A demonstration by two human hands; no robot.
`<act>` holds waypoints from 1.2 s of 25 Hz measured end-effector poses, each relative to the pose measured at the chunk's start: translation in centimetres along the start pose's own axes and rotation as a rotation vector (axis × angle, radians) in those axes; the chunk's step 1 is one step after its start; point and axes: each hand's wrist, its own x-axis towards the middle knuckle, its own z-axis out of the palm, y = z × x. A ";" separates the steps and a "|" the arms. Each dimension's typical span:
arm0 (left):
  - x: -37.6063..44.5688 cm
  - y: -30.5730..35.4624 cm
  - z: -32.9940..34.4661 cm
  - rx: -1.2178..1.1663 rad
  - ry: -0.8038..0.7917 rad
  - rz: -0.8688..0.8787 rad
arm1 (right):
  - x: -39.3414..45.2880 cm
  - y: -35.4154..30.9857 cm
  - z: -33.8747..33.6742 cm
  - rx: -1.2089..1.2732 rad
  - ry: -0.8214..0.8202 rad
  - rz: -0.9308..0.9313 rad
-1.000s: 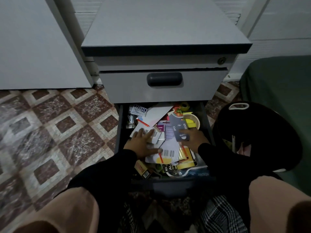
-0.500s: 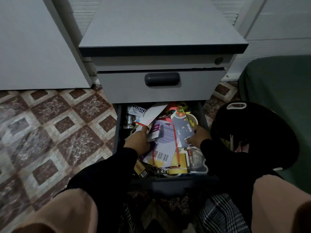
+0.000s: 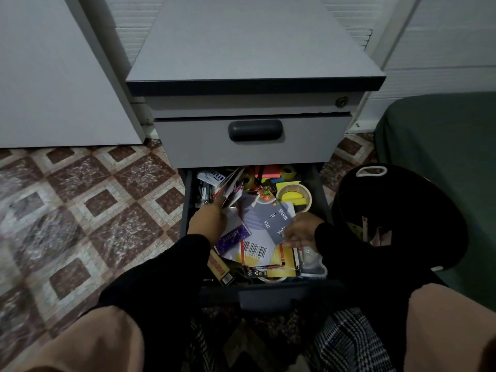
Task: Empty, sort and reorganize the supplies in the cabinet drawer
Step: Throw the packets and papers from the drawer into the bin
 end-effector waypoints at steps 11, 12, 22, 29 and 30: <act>-0.1 -0.1 0.5 -0.123 -0.119 0.062 | 0.5 0.5 3.0 0.045 0.088 -0.056; -0.2 0.1 0.4 -0.115 -0.133 0.071 | 0.3 0.4 3.2 0.069 0.078 -0.043; -0.2 -0.1 0.1 -0.217 -0.141 -0.031 | -0.6 0.0 3.8 0.200 -0.017 -0.007; -1.8 1.0 -2.0 -0.141 -0.087 0.028 | 0.6 0.1 0.5 -0.010 0.026 -0.056; -2.2 1.5 -2.5 -0.139 -0.076 0.035 | 0.8 0.3 -0.3 -0.037 0.024 -0.055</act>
